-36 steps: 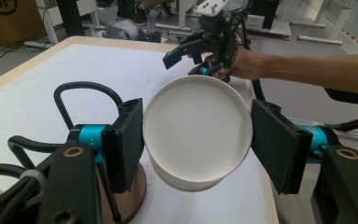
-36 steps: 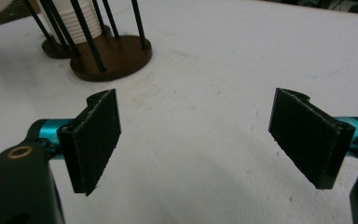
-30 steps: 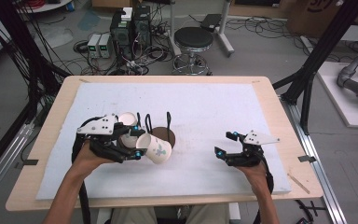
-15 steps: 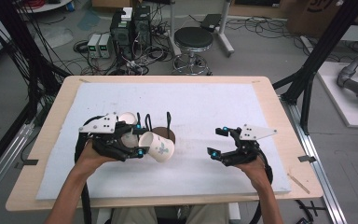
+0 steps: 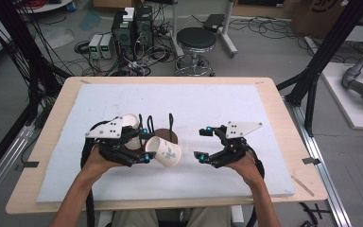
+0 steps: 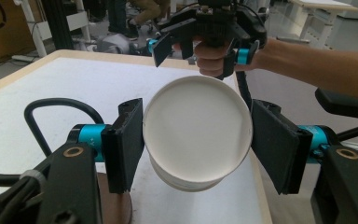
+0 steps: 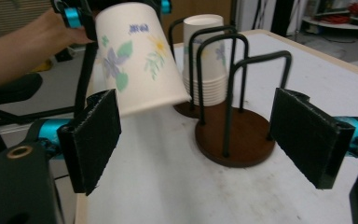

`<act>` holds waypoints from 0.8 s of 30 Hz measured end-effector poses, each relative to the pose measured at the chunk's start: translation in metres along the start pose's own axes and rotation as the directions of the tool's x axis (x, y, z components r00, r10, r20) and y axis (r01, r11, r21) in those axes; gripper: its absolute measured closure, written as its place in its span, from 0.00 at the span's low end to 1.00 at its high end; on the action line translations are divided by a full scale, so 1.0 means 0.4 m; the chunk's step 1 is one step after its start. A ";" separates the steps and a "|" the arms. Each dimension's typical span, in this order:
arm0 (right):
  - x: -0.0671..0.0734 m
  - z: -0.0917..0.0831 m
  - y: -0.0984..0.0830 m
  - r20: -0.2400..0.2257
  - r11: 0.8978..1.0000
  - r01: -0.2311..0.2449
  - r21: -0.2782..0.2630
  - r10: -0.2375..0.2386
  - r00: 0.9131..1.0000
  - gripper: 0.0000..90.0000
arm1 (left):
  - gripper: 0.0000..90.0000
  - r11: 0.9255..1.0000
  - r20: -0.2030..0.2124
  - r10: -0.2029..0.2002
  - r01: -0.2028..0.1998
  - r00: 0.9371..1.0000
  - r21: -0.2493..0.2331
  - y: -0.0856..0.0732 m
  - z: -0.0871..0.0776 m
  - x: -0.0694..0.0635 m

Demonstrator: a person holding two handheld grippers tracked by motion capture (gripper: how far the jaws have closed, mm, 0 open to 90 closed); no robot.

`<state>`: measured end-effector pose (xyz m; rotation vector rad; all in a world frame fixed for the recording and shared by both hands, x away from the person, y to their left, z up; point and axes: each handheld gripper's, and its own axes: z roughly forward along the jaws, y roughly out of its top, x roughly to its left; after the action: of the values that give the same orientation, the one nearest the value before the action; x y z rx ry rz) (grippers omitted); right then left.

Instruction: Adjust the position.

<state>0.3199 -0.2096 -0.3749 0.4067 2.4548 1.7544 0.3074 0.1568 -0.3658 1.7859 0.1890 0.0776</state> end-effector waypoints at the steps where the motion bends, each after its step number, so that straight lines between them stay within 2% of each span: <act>1: 0.001 0.006 0.004 -0.015 1.000 0.003 -0.003 -0.003 1.000 0.19 | 0.41 1.000 0.003 -0.001 0.001 1.000 -0.001 -0.002 0.004 -0.001; 7: 0.011 0.048 0.029 -0.103 1.000 0.010 -0.010 -0.011 0.995 0.19 | 0.41 1.000 0.011 -0.007 0.007 1.000 -0.014 -0.007 0.020 -0.005; 14: 0.020 0.097 0.047 -0.196 1.000 0.028 0.010 -0.025 0.980 0.19 | 0.41 0.999 0.021 -0.014 0.015 1.000 -0.030 -0.007 0.032 -0.007; 24: 0.031 0.143 0.051 -0.251 0.998 0.039 0.042 -0.028 0.968 0.19 | 0.41 0.998 0.043 -0.015 0.017 0.999 -0.060 0.001 0.041 -0.016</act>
<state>0.3244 -0.1479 -0.3738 0.1531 2.6565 1.8399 0.3038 0.1399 -0.3686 1.7238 0.1683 0.0331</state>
